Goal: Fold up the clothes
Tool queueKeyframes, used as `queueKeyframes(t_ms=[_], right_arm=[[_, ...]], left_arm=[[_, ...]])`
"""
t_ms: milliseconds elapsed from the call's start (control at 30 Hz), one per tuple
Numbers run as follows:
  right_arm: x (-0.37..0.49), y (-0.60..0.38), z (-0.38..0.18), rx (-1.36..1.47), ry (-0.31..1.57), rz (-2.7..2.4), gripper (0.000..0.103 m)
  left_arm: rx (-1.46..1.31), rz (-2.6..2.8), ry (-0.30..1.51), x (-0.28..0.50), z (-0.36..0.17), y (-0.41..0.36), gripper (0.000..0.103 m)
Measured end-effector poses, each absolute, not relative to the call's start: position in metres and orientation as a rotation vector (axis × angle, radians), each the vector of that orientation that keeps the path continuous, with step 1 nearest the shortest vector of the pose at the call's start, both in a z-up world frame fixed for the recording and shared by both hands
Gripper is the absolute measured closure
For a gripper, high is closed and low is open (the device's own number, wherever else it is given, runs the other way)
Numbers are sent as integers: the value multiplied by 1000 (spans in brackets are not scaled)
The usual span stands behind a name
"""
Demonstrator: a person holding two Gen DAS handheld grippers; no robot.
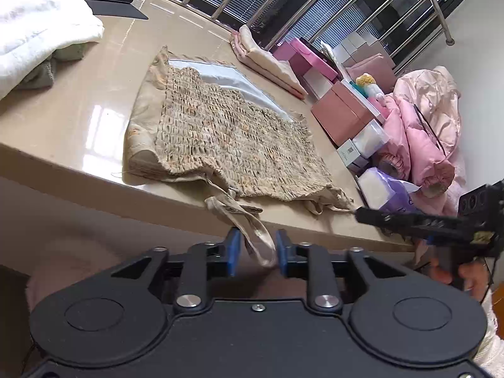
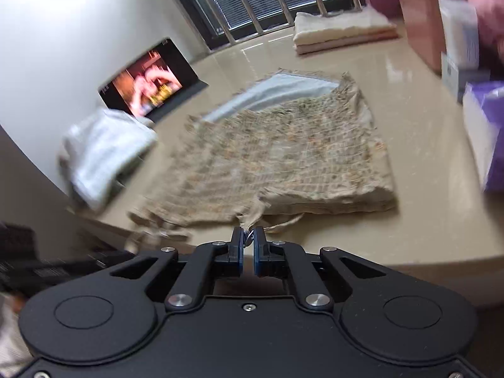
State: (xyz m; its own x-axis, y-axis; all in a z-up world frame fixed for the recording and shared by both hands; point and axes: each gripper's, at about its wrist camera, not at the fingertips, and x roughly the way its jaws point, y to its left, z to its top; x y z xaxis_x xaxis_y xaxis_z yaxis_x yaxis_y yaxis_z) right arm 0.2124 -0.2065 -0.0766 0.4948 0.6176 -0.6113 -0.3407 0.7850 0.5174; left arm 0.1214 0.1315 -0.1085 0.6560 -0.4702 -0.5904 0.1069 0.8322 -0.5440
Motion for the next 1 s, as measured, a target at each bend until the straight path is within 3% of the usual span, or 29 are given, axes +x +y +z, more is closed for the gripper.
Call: queueKeyframes(t_ms=[67, 133, 167, 233, 300, 567, 667, 800, 900, 1000], right_arm=[[211, -209, -75, 391, 880, 616, 98], [206, -204, -77, 332, 850, 605, 92], [203, -201, -79, 303, 834, 599, 91], [198, -196, -81, 245, 803, 587, 65], [193, -190, -84, 187, 772, 575, 54], [171, -169, -95, -42, 644, 523, 55], [170, -150, -98, -177, 606, 537, 58], [183, -122, -105, -346, 611, 592, 76], [197, -113, -110, -414, 643, 607, 82], [204, -114, -106, -415, 697, 626, 103]], left_arm=[[-532, -351, 793, 120, -106, 134, 58], [-567, -360, 791, 119, -103, 136, 39], [-568, -353, 792, 119, -103, 137, 37], [-541, -318, 799, 118, -105, 137, 34], [-519, -293, 810, 117, -106, 137, 34], [-417, -351, 789, 116, -96, 118, 34], [-388, -366, 773, 116, -91, 109, 34], [-349, -386, 753, 116, -85, 96, 34], [-343, -376, 748, 114, -84, 94, 34], [-364, -355, 755, 109, -86, 101, 34]])
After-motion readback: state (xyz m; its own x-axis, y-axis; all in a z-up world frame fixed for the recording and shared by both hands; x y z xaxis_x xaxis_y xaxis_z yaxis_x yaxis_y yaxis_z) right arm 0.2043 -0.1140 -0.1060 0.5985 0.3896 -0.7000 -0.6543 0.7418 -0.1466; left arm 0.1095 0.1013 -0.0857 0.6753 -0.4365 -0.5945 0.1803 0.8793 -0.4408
